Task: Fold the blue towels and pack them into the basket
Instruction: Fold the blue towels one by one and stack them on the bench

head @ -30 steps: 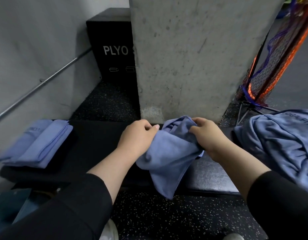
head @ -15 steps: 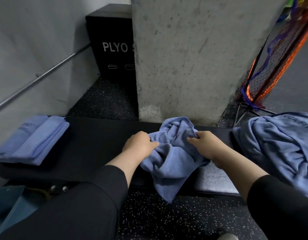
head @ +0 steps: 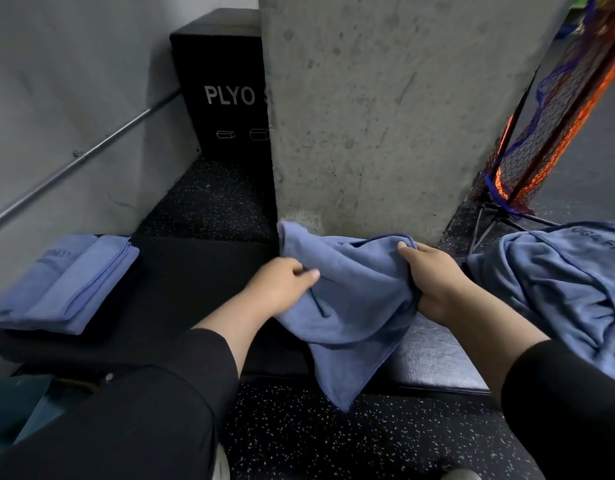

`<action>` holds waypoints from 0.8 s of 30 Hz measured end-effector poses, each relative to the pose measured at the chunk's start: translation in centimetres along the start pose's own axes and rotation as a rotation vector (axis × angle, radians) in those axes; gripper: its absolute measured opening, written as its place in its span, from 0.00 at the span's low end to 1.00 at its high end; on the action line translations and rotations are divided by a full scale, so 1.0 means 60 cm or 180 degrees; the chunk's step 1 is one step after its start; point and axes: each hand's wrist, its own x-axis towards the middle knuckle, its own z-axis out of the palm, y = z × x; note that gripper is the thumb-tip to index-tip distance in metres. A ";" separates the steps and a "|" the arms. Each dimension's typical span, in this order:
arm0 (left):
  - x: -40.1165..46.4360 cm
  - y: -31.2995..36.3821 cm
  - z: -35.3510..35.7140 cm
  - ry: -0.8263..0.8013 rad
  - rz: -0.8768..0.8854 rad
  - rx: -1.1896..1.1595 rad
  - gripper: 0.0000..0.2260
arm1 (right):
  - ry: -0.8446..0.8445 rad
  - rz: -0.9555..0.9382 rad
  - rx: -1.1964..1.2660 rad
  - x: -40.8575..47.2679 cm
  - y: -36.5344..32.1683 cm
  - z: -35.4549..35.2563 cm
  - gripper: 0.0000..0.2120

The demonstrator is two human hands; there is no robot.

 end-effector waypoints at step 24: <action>-0.021 -0.068 -0.047 0.0857 -0.0379 -0.1864 0.12 | -0.0201 0.0160 0.0707 0.072 0.020 0.066 0.15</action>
